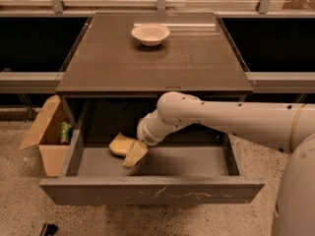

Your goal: Pick sponge from top drawer and place on counter

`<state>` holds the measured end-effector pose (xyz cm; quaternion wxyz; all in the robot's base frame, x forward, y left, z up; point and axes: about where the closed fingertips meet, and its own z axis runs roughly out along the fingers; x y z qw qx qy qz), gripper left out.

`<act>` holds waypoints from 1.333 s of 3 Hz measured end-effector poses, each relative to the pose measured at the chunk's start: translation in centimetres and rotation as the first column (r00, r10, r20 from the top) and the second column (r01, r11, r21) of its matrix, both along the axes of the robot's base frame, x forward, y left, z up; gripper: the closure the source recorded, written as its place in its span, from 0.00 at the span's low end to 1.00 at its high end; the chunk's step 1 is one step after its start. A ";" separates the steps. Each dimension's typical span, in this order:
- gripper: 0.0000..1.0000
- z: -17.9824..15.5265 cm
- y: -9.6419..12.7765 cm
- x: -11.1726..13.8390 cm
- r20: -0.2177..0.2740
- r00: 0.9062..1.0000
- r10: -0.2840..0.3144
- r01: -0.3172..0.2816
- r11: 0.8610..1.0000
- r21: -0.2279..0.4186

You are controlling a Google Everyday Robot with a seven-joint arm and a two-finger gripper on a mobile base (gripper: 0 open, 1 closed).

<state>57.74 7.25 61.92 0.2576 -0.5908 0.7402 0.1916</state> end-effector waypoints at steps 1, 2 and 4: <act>0.00 -1.4 0.5 -0.1 -0.029 1.000 -0.010 0.011 1.000 0.002; 0.14 -2.0 0.7 0.0 -0.043 0.999 -0.023 0.024 1.000 0.015; 0.61 -0.1 0.9 -0.6 -0.014 1.000 -0.011 0.012 0.997 0.070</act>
Offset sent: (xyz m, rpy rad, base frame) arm 0.0041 0.0065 -0.0241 0.0375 0.0551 -0.0480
